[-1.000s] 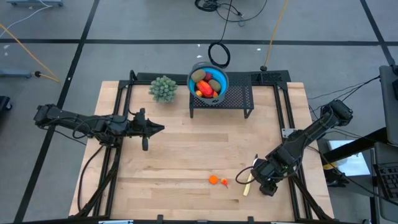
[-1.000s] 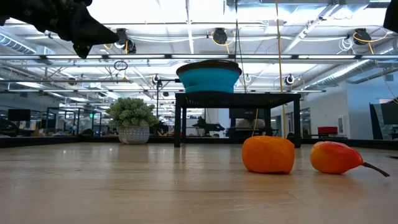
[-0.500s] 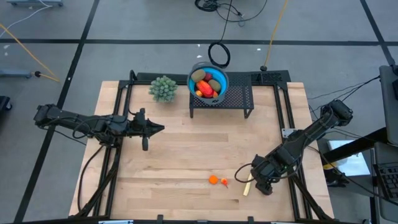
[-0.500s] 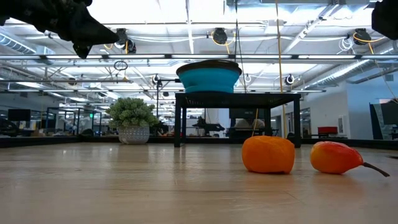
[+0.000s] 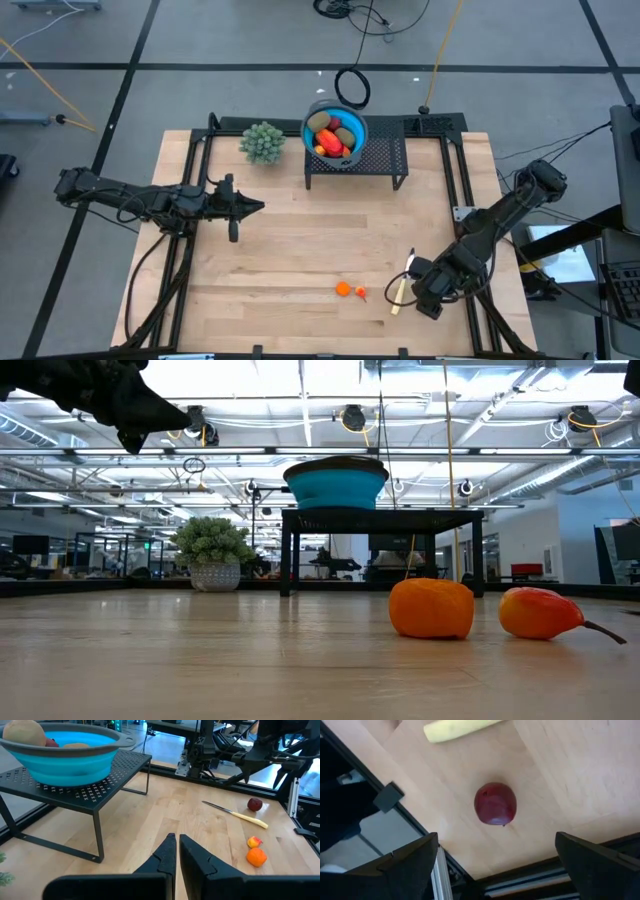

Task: Pick & Place Fruit
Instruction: Put the pomegranate into the blue strainer on the shelf

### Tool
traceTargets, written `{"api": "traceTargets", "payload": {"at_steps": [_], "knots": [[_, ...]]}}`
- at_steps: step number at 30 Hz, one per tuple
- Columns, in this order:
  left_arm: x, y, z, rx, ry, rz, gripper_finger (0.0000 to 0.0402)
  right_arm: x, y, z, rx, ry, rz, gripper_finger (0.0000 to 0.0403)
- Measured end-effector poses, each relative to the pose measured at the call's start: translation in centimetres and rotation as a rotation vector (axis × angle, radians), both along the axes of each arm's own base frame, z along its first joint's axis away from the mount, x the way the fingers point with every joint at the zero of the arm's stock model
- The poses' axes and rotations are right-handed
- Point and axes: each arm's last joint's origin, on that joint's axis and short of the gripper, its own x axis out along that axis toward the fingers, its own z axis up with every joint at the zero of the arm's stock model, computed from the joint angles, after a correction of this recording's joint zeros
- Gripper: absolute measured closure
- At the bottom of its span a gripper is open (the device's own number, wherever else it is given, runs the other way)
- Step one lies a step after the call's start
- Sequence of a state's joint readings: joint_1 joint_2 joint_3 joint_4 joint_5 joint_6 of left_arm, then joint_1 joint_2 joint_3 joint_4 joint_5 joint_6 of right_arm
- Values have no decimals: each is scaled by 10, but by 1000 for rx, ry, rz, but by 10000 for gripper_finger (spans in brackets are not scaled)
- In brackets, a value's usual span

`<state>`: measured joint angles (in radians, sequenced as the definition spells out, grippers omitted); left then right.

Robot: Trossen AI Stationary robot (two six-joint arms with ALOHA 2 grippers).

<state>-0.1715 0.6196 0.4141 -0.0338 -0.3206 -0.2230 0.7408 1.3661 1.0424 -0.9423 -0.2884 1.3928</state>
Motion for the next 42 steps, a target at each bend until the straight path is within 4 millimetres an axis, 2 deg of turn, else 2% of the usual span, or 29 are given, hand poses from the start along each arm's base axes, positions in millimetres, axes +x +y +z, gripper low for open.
{"api": "traceTargets", "payload": {"at_steps": [3, 14, 24, 33, 42], "knots": [[0, 0, 0, 0, 0, 1, 380, -2, 2, -3, -2, -7, 2, 7], [0, 0, 0, 0, 0, 0, 380, -15, 10, -38, 10, -61, 34, 7], [0, 0, 0, -2, -1, 4, 380, -25, 17, -45, -97, -157, 86, 7], [0, 0, 0, -20, -5, 9, 380, -25, 31, -64, -122, -154, 211, 7], [0, 0, 0, -20, -5, 10, 380, -22, 34, -79, -169, -113, 216, 10]]}}
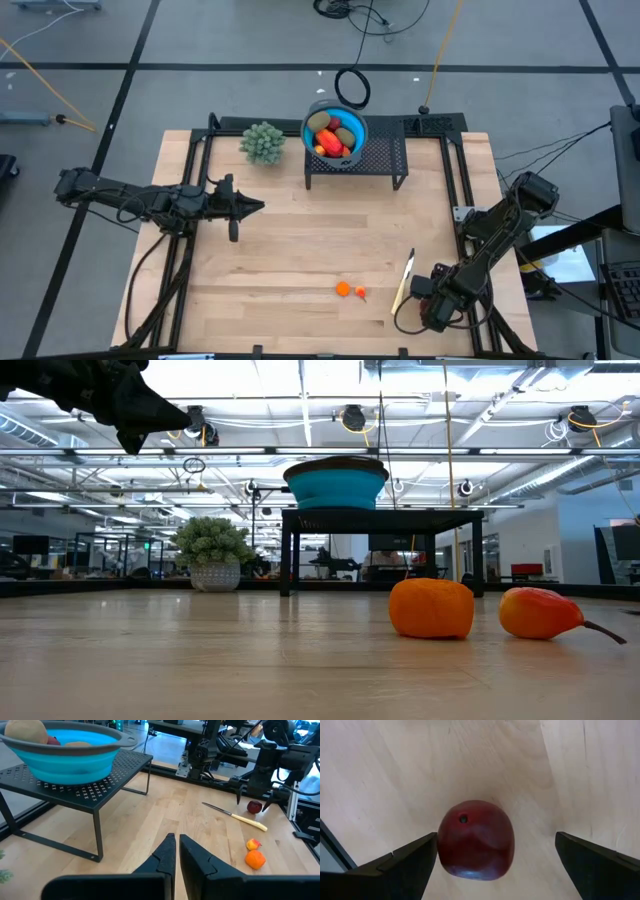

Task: Pick & Place Fruit
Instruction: Put the pomegranate into the blue strainer on the shelf

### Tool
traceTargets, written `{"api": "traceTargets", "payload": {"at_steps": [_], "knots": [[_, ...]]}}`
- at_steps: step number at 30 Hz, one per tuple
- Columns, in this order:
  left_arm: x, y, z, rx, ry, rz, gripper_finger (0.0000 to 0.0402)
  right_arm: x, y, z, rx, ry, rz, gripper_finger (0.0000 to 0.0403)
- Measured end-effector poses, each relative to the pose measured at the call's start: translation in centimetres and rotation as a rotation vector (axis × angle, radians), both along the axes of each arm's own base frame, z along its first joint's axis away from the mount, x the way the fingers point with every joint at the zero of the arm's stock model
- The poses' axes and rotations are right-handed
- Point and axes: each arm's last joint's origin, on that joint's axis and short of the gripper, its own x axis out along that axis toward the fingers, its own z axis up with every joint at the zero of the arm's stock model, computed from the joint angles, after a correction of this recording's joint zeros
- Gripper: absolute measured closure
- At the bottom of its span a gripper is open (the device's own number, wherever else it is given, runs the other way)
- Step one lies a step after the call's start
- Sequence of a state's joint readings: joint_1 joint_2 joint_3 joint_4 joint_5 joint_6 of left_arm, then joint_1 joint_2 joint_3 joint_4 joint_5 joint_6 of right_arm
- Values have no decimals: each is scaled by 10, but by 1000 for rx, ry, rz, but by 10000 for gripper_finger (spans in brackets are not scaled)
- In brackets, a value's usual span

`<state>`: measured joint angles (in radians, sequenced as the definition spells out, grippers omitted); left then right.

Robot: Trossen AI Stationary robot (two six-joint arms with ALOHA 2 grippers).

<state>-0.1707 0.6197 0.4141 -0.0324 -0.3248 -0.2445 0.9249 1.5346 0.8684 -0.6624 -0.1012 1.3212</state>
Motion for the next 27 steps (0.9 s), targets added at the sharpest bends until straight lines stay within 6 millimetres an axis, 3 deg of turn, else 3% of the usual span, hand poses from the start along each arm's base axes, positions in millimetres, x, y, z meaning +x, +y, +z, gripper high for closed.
{"api": "traceTargets", "payload": {"at_steps": [6, 20, 27], "knots": [[0, 0, 0, -4, -1, 1, 380, 1, -1, 0, -17, -20, -6, 43], [0, 0, 0, -8, -1, 2, 380, 1, -1, 2, -7, -22, -7, 193], [0, 0, 0, -8, -2, 2, 380, -3, -7, 26, 78, -84, -11, 223]]}}
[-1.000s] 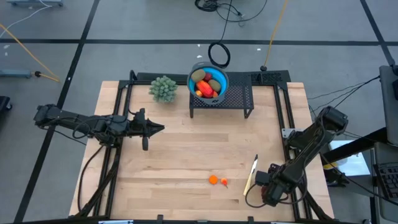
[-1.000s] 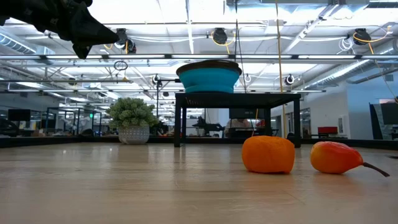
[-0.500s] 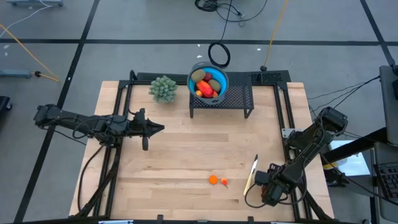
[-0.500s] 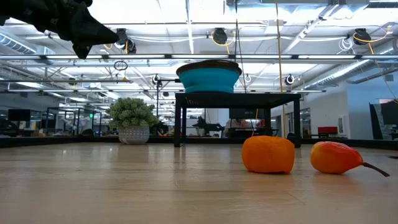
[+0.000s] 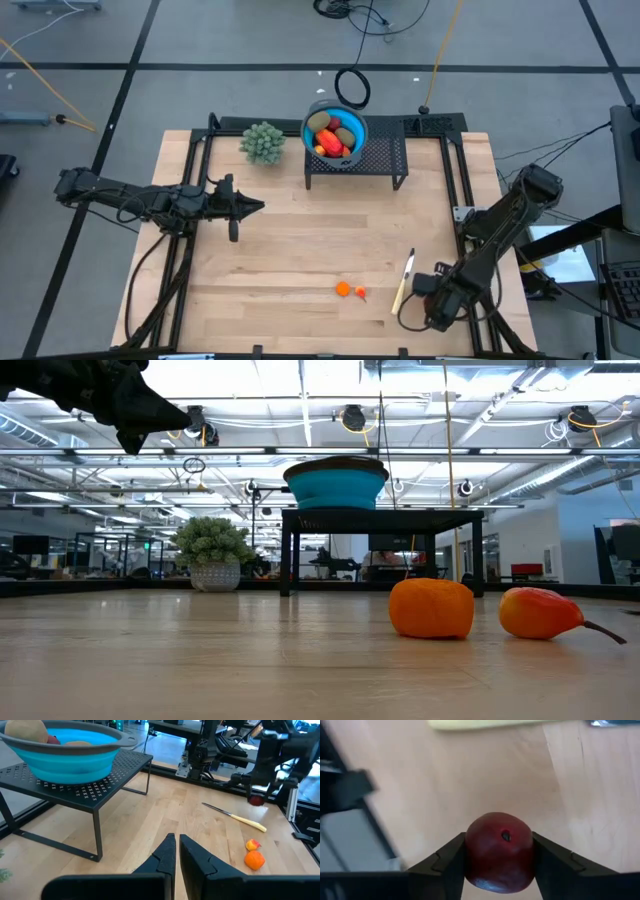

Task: Pick & Place Fruit
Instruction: Put the pomegranate into the blue strainer on the shelf

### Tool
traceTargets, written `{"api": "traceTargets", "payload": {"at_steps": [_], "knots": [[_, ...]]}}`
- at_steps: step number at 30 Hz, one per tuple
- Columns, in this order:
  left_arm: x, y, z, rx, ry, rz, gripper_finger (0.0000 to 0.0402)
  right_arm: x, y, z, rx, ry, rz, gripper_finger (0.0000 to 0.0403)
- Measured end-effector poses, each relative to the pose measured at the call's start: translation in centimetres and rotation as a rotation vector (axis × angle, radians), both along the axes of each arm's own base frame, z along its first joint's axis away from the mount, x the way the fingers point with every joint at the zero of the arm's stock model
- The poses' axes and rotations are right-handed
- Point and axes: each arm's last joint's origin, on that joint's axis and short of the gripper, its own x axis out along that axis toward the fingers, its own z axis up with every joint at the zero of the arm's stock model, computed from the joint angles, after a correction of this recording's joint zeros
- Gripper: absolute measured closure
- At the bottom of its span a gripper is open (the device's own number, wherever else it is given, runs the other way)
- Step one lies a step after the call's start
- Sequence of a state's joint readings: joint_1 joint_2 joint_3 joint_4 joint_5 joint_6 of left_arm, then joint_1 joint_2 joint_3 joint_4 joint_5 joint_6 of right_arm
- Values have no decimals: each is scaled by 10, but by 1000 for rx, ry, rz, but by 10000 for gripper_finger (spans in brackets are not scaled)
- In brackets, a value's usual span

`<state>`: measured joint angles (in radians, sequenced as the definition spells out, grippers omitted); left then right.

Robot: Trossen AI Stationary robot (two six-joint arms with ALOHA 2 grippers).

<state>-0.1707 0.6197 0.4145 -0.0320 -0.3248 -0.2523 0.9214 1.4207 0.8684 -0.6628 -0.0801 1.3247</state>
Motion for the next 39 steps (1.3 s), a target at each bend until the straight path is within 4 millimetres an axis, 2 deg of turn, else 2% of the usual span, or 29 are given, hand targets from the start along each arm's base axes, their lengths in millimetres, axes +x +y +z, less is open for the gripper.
{"api": "traceTargets", "payload": {"at_steps": [6, 10, 17, 23, 28, 32, 39], "knots": [[0, 0, 1, -2, -11, 0, 380, -5, -16, 38, 115, -160, -92, 219], [0, 0, 2, -3, -22, -1, 380, -7, -29, 67, 146, -420, -171, 221], [1, 0, 3, -3, -34, -1, 380, -11, -52, 106, 58, -869, -291, 220], [1, 0, 3, -3, -34, -1, 380, -11, -59, 128, -71, -1125, -292, 218], [1, 0, 3, -3, -34, -1, 380, -8, -58, 141, -253, -1278, -221, 217], [1, 0, 3, -2, -34, -2, 380, -6, -60, 146, -440, -1327, -141, 219], [1, 0, 3, -2, -35, -2, 380, -1, -67, 147, -727, -1309, 62, 211]]}}
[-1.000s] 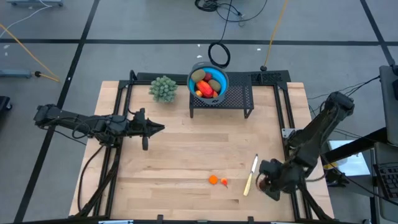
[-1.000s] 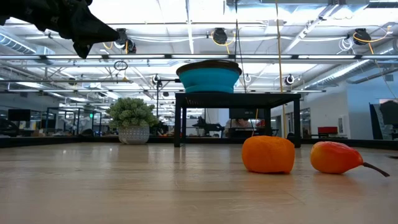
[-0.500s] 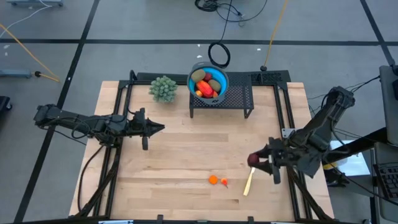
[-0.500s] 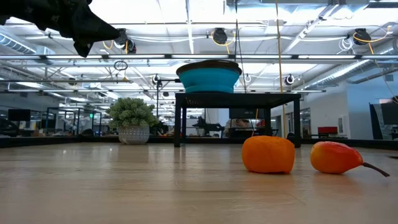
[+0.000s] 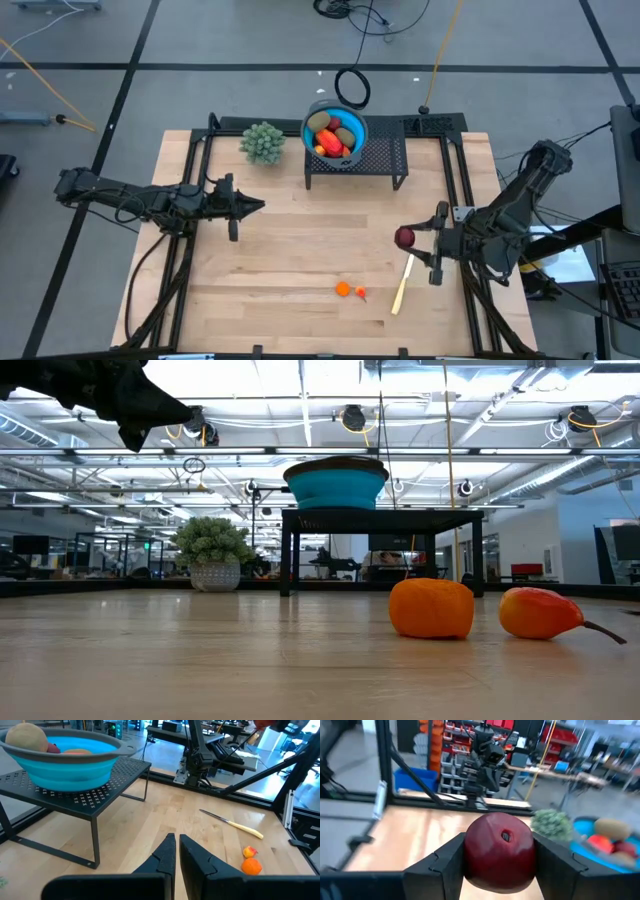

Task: Pick & Place Fruit
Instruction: Put the pomegranate into the blue strainer on the shelf

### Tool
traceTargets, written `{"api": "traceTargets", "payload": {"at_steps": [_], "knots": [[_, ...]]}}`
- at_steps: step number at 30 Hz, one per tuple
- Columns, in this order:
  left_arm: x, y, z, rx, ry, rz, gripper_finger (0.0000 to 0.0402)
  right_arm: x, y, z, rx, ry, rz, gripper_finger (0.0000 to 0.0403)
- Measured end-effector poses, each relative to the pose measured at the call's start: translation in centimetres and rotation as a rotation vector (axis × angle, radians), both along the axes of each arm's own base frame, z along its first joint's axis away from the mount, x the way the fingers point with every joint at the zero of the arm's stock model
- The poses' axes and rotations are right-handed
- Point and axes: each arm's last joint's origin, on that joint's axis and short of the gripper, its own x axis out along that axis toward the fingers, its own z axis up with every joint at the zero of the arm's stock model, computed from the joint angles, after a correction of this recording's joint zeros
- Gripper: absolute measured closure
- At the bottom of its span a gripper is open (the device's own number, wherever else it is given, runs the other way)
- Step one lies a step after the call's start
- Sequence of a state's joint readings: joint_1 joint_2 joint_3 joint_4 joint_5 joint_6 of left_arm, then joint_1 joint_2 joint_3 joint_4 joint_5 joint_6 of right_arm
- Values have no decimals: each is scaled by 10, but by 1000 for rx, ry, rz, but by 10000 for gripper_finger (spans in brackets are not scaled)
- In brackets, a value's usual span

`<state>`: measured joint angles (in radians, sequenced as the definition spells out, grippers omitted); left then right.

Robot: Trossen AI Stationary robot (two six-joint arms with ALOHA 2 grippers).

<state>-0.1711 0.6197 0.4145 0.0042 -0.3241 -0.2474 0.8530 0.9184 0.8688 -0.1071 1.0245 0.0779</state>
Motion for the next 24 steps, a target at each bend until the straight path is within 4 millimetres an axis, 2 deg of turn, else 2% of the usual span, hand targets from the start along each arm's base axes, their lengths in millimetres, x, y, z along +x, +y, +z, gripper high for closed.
{"api": "traceTargets", "payload": {"at_steps": [11, 21, 24], "knots": [[0, 0, 0, -2, 0, 0, 380, 9, -10, 2, -410, 76, -18, 209], [0, 0, 0, -3, -1, 1, 380, 13, -15, 2, -417, 83, -41, 209], [0, 0, 0, -5, -1, 1, 380, 14, -16, 4, -320, 49, -64, 209]]}}
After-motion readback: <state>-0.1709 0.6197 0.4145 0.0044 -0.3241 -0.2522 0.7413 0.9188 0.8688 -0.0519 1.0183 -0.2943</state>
